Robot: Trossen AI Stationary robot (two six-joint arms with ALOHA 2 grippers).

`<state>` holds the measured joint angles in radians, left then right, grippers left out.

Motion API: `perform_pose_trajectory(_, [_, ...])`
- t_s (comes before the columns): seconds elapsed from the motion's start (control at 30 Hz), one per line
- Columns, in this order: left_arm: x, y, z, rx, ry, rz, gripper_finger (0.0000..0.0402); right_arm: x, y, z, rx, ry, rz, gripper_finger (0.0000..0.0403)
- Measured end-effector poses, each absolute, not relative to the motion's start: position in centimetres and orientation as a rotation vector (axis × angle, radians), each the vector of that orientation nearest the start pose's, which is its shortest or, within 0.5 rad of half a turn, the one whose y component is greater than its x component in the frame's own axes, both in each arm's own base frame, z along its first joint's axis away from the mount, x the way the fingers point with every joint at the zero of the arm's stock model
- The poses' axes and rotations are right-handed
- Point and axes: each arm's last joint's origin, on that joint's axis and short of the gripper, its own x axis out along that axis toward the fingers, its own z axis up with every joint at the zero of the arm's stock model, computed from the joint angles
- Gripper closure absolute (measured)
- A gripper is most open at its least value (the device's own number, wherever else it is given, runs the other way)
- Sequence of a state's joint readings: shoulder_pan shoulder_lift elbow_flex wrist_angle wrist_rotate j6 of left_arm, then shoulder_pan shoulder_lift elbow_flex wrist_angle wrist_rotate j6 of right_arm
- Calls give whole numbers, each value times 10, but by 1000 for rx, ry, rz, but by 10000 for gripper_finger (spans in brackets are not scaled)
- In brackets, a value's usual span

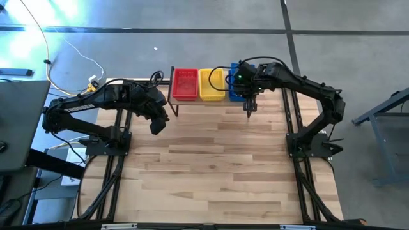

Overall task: Stack baskets on shelf by color
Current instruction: Stack the blue bin on top of the blue bin on the shelf, then return to Home Position

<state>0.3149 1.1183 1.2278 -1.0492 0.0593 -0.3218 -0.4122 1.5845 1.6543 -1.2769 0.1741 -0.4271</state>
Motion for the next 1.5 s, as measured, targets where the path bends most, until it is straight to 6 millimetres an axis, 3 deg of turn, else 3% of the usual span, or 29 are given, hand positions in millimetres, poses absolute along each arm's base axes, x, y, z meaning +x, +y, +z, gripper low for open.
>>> perform_pose_trajectory(0.37, [189,60,349,-472,884,385,316,272,-124,355,-166,1280,-296,398])
perform_pose_trajectory(0.67, [189,60,349,-470,884,384,316,272,-124,355,-142,1278,-345,321])
perform_pose_trajectory(0.93, [189,60,349,-468,885,381,316,273,-122,355,-109,1269,-367,300])
perform_pose_trajectory(1.17, [190,59,349,-447,889,345,316,272,-121,375,-70,1189,-418,299])
perform_pose_trajectory(1.5, [184,51,317,-423,785,284,316,277,-105,384,94,1119,-477,299])
